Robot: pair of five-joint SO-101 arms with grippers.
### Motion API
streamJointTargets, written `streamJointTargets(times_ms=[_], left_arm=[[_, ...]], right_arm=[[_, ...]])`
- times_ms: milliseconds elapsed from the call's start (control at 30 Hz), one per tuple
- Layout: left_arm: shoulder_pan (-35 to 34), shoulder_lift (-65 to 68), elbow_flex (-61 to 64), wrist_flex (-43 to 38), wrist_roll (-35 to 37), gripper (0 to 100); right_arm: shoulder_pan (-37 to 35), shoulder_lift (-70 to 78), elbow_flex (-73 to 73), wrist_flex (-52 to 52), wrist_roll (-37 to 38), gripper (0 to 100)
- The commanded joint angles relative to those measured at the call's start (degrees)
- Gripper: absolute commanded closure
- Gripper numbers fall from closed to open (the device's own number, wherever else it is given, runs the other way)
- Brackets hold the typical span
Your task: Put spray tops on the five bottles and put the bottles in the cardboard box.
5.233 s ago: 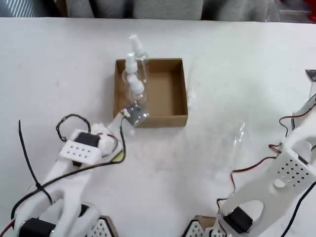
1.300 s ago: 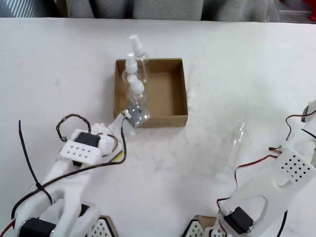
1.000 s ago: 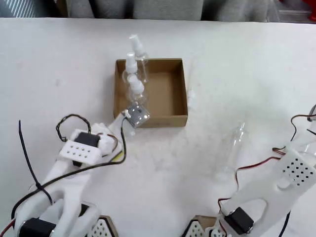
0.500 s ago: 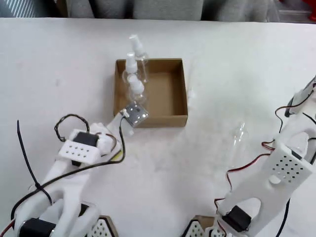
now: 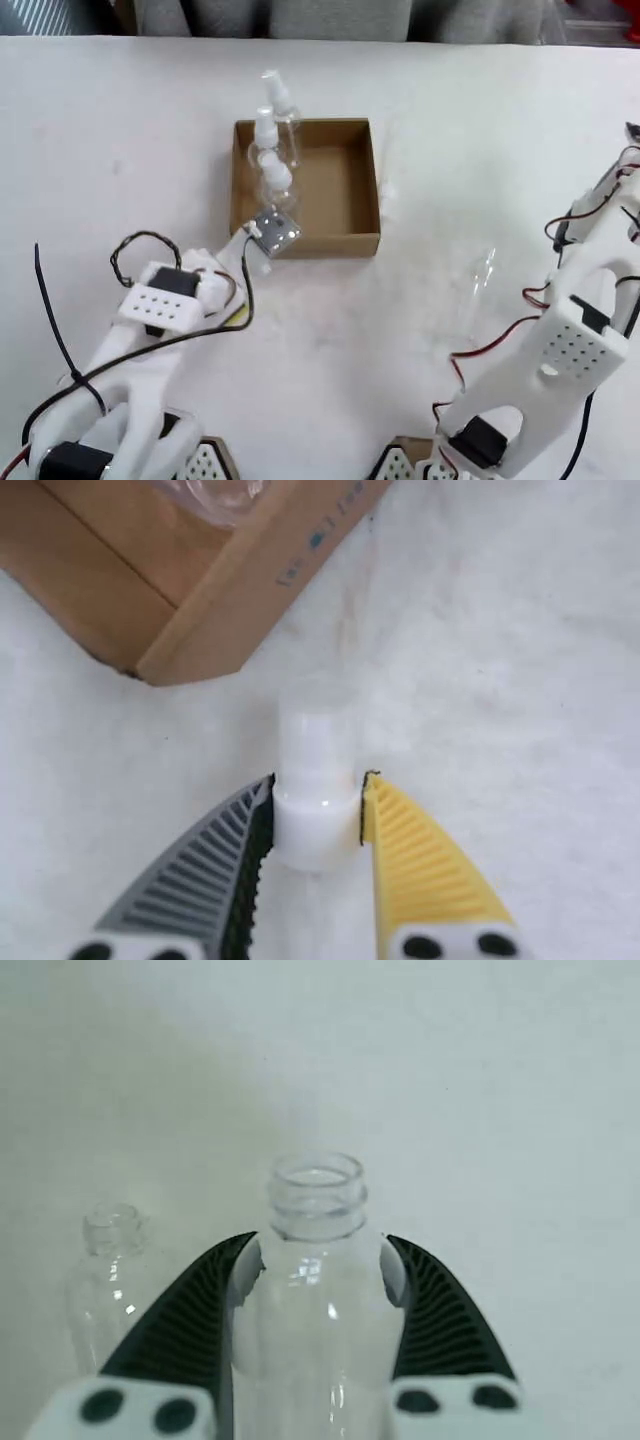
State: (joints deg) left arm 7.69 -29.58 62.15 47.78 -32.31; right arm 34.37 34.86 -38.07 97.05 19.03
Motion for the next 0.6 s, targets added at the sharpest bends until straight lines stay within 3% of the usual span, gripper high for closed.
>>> streamJointTargets(times_ms=[0, 567], left_arm=[[-0.7, -0.3, -0.2, -1.1, -0.7, 92], [-0.7, -0.4, -0.2, -1.1, -0.7, 92]], right_arm=[[-2.2, -8.0, 4.4, 1.8, -0.4, 98.2], [-14.9, -40.1, 35.0, -1.4, -0.4, 98.2]])
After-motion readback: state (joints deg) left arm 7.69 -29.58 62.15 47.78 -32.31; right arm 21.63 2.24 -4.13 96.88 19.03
